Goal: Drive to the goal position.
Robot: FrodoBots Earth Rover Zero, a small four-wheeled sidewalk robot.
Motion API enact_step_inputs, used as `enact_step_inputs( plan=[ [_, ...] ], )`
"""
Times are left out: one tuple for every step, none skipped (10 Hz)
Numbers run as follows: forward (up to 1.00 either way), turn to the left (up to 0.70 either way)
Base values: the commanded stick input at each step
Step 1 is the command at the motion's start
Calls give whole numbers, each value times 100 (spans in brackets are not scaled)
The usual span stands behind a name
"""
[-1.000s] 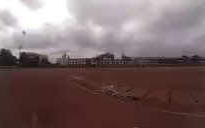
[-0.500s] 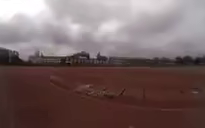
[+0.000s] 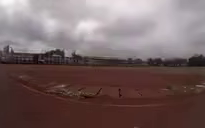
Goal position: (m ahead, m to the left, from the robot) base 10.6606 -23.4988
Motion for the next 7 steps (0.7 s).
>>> enact_step_inputs(
  plan=[
    [0,-70],
    [0,-70],
    [0,-70],
    [0,-70],
    [0,-70],
    [0,-70],
    [0,-70]
  ],
)
